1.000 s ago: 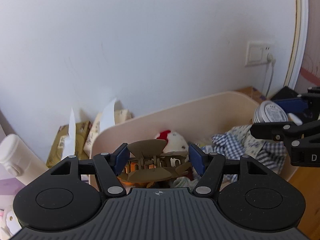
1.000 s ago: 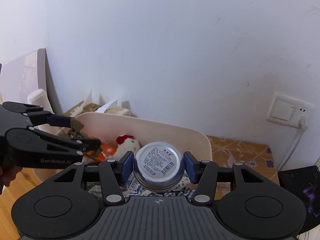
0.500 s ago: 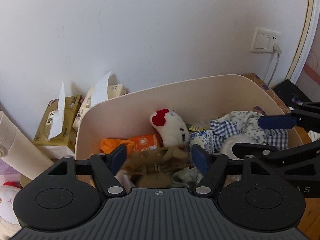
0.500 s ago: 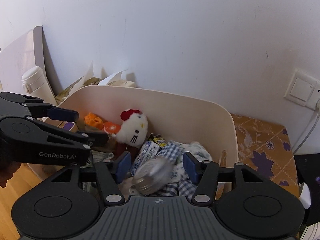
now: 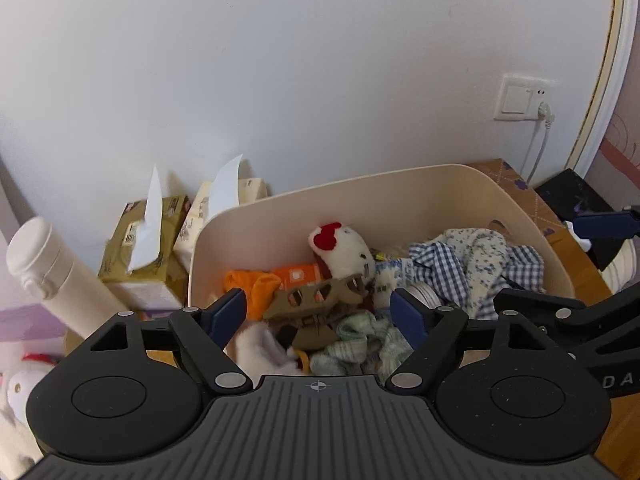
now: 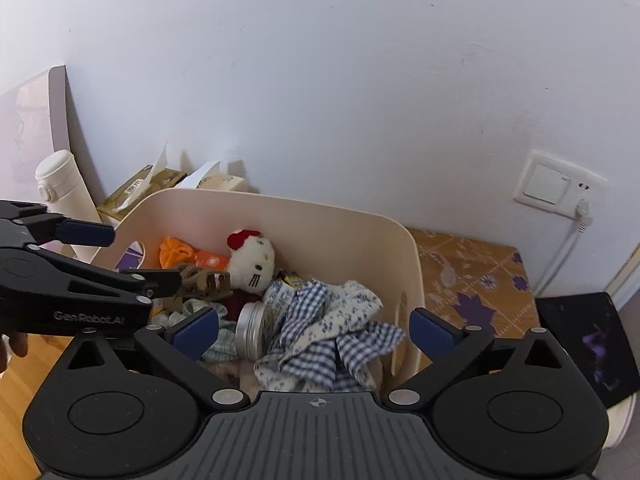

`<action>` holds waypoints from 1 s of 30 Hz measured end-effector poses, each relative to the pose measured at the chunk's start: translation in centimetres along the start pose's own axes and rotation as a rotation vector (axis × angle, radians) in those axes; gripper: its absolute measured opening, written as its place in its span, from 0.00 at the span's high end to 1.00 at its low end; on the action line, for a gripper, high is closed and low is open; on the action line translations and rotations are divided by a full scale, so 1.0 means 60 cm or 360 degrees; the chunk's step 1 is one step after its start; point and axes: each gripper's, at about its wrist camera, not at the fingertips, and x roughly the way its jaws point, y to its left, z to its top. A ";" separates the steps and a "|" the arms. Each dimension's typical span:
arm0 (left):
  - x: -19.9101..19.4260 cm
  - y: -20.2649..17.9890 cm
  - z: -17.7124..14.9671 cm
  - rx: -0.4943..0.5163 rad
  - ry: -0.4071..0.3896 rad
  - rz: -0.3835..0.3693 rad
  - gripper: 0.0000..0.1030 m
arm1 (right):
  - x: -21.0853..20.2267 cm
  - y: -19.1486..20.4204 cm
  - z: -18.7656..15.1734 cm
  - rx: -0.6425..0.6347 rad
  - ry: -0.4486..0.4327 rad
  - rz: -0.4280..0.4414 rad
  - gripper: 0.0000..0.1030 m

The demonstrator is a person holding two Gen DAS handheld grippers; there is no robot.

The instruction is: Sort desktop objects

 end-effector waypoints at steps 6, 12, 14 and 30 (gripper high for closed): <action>-0.048 -0.007 -0.017 -0.0078 0.0024 0.0058 0.22 | -0.032 0.002 -0.019 0.0093 0.0053 0.0009 0.00; -0.115 -0.015 -0.038 -0.0118 -0.0001 0.0114 0.22 | -0.077 0.004 -0.044 0.0089 0.0069 0.0067 0.00; -0.137 -0.022 -0.043 -0.0124 -0.0014 0.0126 0.22 | -0.096 0.004 -0.050 0.0095 0.0064 0.0084 0.00; -0.350 -0.084 -0.134 -0.0270 -0.0032 0.0216 0.21 | -0.283 0.005 -0.126 0.0004 -0.0036 0.0102 0.00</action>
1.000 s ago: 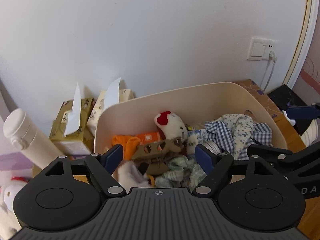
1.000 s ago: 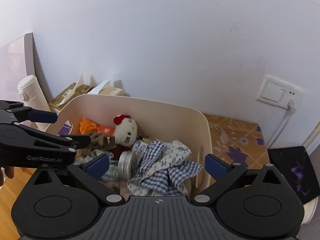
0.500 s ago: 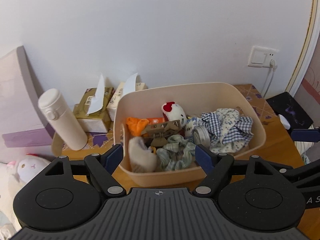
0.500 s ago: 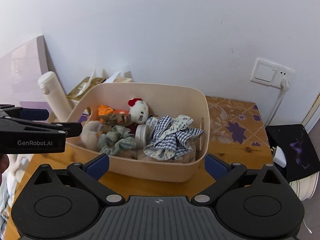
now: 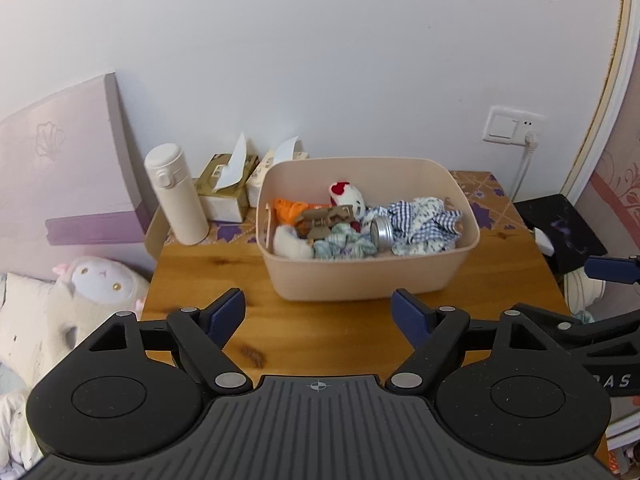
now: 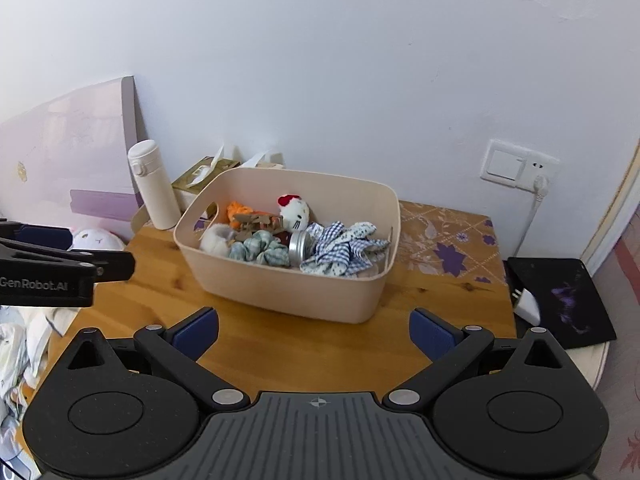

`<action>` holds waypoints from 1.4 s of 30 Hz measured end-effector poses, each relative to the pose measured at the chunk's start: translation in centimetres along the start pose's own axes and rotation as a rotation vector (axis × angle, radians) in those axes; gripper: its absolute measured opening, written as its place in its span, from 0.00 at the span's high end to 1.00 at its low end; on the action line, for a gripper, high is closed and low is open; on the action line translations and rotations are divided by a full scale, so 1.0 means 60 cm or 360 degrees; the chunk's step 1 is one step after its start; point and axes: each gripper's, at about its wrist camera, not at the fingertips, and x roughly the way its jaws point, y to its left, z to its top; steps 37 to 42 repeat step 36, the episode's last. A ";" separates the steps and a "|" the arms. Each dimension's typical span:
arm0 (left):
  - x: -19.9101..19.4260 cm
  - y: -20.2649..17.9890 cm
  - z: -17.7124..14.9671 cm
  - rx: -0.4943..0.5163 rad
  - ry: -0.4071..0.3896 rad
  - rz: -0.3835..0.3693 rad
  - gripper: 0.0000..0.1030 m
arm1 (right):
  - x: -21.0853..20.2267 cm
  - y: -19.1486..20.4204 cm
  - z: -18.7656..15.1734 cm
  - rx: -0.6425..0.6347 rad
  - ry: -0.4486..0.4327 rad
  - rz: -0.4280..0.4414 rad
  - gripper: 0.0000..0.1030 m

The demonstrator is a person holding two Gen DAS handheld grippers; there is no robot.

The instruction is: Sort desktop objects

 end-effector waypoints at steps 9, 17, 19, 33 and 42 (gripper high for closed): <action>-0.083 0.005 -0.063 0.0024 -0.0014 0.0034 0.21 | -0.089 -0.009 -0.059 0.0093 0.0014 -0.0023 0.00; -0.141 0.020 -0.118 0.0017 0.0006 0.0001 0.21 | -0.148 -0.025 -0.116 0.0180 0.0049 -0.0040 0.00; -0.152 0.024 -0.127 0.0004 0.0020 -0.0003 0.21 | -0.160 -0.027 -0.130 0.0198 0.0057 -0.0047 0.00; -0.181 0.039 -0.174 -0.0039 0.0155 -0.0037 0.21 | -0.194 -0.041 -0.175 0.0275 0.0131 -0.0106 0.00; -0.179 0.044 -0.175 -0.0044 0.0171 -0.0003 0.21 | -0.186 -0.041 -0.178 0.0272 0.0160 -0.0127 0.00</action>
